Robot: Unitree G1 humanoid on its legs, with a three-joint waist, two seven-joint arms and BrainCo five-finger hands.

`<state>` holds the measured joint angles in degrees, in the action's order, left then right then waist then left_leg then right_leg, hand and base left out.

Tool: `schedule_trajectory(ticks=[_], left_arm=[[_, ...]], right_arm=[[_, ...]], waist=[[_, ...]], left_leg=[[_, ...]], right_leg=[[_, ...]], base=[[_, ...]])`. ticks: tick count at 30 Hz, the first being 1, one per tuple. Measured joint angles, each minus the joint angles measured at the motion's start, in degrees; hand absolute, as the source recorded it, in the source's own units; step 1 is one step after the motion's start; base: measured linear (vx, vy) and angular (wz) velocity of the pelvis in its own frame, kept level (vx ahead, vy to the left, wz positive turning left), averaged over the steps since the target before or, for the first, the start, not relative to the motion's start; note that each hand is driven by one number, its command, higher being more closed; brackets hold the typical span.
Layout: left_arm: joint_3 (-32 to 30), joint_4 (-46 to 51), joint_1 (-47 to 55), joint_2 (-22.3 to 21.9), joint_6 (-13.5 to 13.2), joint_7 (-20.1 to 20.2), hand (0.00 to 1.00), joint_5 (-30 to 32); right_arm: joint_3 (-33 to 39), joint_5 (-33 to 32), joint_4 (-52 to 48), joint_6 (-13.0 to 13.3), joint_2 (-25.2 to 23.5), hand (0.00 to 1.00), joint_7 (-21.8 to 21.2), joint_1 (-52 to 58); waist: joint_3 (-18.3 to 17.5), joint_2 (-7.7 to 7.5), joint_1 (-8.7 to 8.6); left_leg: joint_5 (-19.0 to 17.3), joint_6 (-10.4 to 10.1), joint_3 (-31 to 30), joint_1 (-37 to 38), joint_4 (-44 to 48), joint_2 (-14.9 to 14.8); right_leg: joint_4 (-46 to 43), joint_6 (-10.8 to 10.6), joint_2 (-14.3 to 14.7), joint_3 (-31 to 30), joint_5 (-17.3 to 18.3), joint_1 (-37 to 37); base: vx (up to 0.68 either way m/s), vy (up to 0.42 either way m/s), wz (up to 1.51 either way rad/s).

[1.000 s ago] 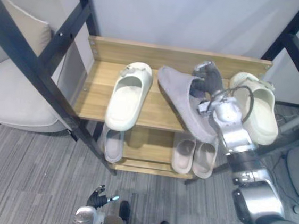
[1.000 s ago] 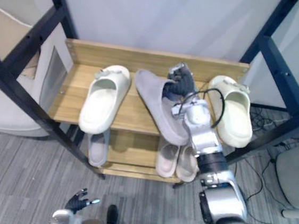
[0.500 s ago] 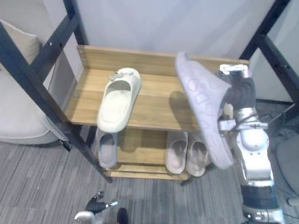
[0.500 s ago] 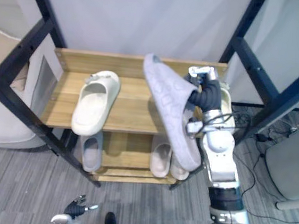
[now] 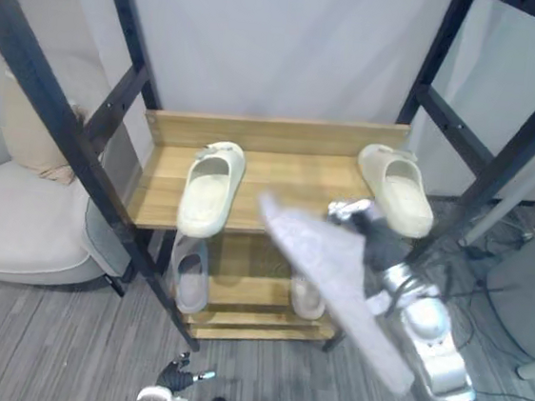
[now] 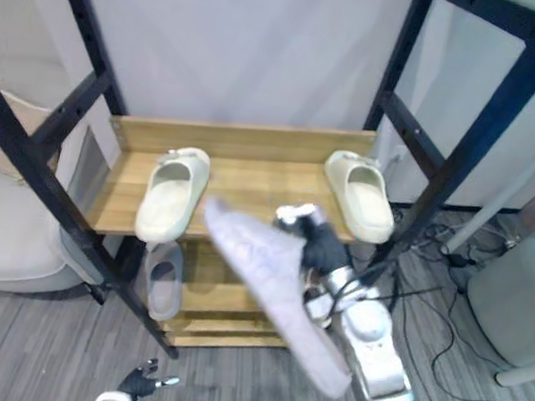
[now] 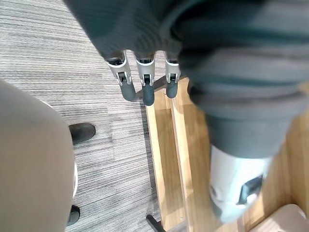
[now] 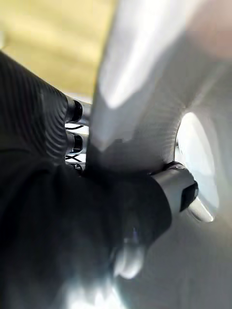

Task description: Organize the slippers on the shoe rack

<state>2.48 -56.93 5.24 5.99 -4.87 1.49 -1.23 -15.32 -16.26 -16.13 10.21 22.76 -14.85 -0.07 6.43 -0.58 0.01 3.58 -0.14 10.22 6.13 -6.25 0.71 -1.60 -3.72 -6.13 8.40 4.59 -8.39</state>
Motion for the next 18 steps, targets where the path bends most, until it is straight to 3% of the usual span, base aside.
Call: schedule_trajectory(ticks=[7, 10, 12, 15, 18], left_arm=[[2.39, 0.05, -0.35, 0.34, -1.19, 0.09, 0.0, 0.12], [3.73, 0.12, -4.09, 1.01, -1.23, -0.07, 0.0, -0.02], [4.16, 0.38, -8.09, 0.9, -1.79, -0.16, 0.0, -0.2], [4.17, 2.3, -10.78, 0.9, -2.39, -0.34, 0.0, -1.48], [3.79, 4.67, -11.55, 0.87, -3.02, -1.36, 0.0, -3.57]], right_arm=[[-7.66, 2.96, 9.86, -1.26, 0.6, 1.0, -1.97, 0.7], [-8.56, 5.63, 11.35, -1.27, 1.33, 1.0, -1.46, -3.08], [-8.57, 8.06, 14.45, -1.14, 2.36, 1.0, 0.37, -9.78], [-8.58, 11.98, 16.15, -1.26, 2.55, 1.0, 2.99, -14.96], [-8.46, 14.14, 16.19, -1.21, 2.59, 1.0, 5.8, -19.42]], waist=[[0.64, 0.5, 0.72], [6.37, 0.88, 1.53], [11.56, 2.24, 1.84], [15.32, 3.05, 2.68], [17.43, 3.66, 2.92]], left_leg=[[0.08, 0.08, -0.67, -1.13, 0.81, 0.23], [-2.95, 0.83, -1.6, -9.62, 12.19, -0.29], [-6.0, 1.01, -2.38, -18.9, 23.26, -1.68], [-8.92, 0.51, -3.38, -27.24, 31.53, -2.54], [-9.54, 0.78, -3.61, -33.14, 36.21, -3.03]], right_leg=[[-2.37, -0.26, -0.53, 0.48, 0.74, 1.5], [-10.96, 0.29, -1.46, 1.07, 3.21, 8.01], [-19.92, 0.82, -1.82, 1.93, 5.96, 15.36], [-28.89, 1.64, -2.68, 2.65, 9.86, 23.34], [-34.18, 2.13, -3.17, 3.0, 11.48, 29.05]], base=[[-0.01, 0.018, 0.06], [-0.08, -0.01, 0.2], [-0.22, -0.042, 0.21], [-0.26, -0.037, 0.23], [-0.2, -0.016, 0.09]])
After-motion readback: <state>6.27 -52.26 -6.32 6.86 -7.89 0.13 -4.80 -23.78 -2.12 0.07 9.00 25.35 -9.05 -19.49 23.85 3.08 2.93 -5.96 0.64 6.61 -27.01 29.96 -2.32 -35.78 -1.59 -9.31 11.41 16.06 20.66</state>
